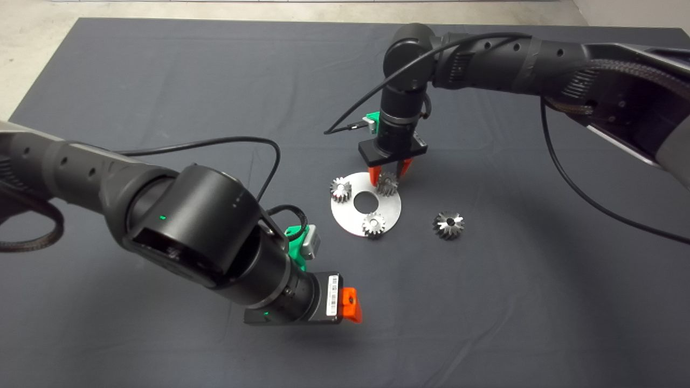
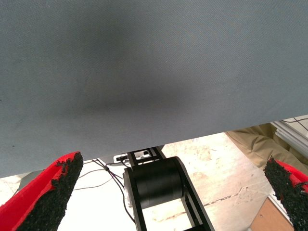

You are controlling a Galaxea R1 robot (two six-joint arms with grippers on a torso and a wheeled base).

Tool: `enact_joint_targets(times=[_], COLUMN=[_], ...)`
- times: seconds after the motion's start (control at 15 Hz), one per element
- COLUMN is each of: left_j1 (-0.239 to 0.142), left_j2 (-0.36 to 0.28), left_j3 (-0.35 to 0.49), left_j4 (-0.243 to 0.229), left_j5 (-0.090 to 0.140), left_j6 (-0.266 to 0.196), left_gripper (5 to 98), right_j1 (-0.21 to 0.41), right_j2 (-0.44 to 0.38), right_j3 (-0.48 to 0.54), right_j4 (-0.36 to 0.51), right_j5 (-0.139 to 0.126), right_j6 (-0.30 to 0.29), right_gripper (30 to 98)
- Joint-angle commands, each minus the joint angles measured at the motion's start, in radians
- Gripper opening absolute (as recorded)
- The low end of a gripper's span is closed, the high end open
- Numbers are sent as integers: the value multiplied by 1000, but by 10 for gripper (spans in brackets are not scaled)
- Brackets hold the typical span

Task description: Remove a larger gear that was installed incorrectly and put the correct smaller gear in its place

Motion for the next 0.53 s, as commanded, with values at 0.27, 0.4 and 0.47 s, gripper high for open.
enact_joint_targets(times=[0.27, 0.4, 0.47], left_j1=[-15, -15, -15], left_j2=[-1, -3, -3], left_j3=[2, 2, 2], left_j4=[-6, -8, -8], left_j5=[1, 1, 1], left_j6=[2, 2, 2], left_gripper=[979, 979, 978], right_j1=[49, 100, 128], right_j2=[9, 7, 7], right_j3=[10, 16, 22], right_j4=[-9, -4, -3], right_j5=[-126, -126, -126], right_j6=[-2, -2, -2], right_gripper=[591, 624, 637])
